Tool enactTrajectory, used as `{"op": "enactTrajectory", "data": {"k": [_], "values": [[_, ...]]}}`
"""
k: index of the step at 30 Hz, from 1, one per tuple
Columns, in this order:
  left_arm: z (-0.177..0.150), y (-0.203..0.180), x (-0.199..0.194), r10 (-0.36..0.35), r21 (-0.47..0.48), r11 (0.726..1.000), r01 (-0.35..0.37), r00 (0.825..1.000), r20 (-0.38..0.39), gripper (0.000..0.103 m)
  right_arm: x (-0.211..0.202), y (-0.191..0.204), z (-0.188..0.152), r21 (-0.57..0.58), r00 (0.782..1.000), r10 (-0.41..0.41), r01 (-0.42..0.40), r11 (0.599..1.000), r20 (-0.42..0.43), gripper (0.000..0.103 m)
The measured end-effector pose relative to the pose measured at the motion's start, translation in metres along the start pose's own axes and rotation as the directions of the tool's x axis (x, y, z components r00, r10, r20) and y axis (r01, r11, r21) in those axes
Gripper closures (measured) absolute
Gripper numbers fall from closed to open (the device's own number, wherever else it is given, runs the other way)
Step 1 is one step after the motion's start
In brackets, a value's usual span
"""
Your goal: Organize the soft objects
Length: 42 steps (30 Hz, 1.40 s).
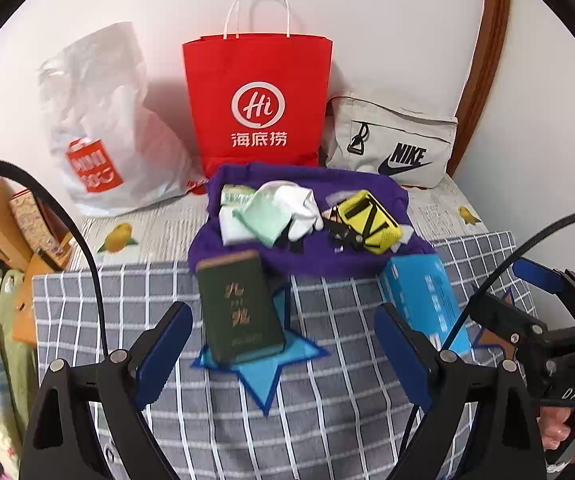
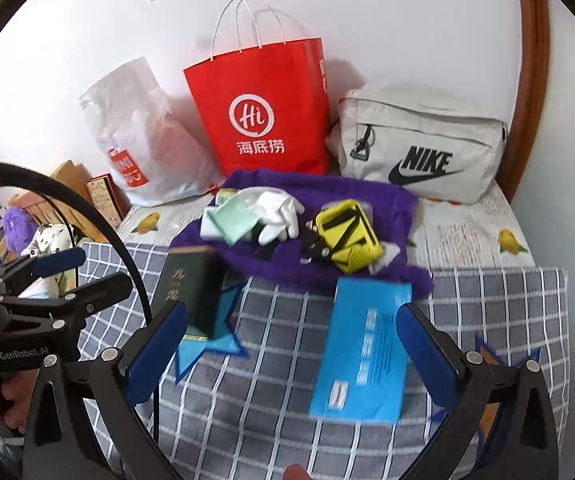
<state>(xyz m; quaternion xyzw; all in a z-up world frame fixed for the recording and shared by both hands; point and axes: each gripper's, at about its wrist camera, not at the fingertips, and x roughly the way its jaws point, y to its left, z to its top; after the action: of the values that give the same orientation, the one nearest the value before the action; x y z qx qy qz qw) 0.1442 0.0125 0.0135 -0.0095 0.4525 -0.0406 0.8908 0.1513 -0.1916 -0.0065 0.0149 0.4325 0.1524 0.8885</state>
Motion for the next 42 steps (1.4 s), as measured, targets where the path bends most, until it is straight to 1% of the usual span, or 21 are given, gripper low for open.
{"op": "enactTrajectory", "data": {"k": [5, 9, 12, 17, 26, 42], "values": [[-0.026, -0.002, -0.028, 0.018, -0.016, 1.0, -0.017, 0.999, 0.03, 0.011, -0.021, 0.006, -0.022, 0.002, 1.0, 0.009, -0.009, 1.0, 0.007, 0.0], [-0.041, -0.009, -0.045, 0.043, -0.004, 0.999, -0.043, 0.998, 0.05, 0.011, -0.035, 0.01, -0.037, 0.008, 1.0, 0.004, -0.004, 1.0, 0.015, 0.0], [-0.048, -0.012, -0.056, 0.029, -0.003, 1.0, -0.029, 0.998, 0.062, 0.011, -0.044, 0.01, -0.047, 0.02, 1.0, 0.011, -0.011, 1.0, 0.019, 0.0], [-0.059, -0.017, -0.066, 0.018, -0.007, 1.0, -0.017, 0.998, 0.066, 0.011, -0.054, 0.009, -0.056, 0.027, 1.0, -0.01, 0.009, 1.0, 0.027, 0.0], [-0.067, -0.024, -0.074, 0.023, 0.002, 1.0, -0.023, 0.998, 0.063, 0.011, -0.068, 0.01, -0.062, 0.02, 0.999, -0.022, 0.021, 1.0, 0.047, 0.0], [-0.07, -0.026, -0.078, 0.021, 0.007, 1.0, -0.022, 0.998, 0.058, 0.011, -0.067, 0.014, -0.066, 0.016, 0.999, -0.023, 0.023, 1.0, 0.037, 0.0]]}}
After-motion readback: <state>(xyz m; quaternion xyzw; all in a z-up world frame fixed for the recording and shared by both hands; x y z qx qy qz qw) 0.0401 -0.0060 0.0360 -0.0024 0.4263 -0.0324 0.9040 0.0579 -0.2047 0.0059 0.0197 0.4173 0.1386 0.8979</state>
